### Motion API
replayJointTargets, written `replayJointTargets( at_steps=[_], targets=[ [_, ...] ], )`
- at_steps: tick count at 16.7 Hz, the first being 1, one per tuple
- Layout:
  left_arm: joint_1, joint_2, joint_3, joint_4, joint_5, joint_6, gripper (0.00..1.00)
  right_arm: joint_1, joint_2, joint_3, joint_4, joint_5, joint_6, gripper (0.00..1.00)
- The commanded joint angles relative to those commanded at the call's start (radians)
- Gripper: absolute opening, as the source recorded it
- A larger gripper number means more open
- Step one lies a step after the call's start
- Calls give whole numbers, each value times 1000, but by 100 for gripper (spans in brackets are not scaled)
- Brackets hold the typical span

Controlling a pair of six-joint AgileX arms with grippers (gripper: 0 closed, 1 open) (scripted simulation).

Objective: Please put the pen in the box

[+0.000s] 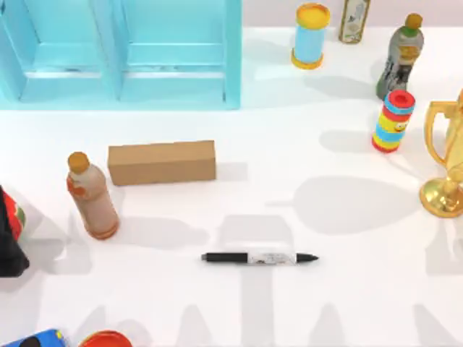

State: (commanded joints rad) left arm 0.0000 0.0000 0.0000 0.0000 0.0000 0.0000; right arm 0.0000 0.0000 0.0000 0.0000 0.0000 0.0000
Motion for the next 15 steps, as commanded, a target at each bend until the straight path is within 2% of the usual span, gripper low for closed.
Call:
replayJointTargets(
  at_steps=[6,15],
  targets=[
    [0,0,0,0,0,0,100,56,96,55,-44,-12,-46,100],
    [0,0,0,0,0,0,100,387,747,455,-335,-34,-312,100]
  ],
)
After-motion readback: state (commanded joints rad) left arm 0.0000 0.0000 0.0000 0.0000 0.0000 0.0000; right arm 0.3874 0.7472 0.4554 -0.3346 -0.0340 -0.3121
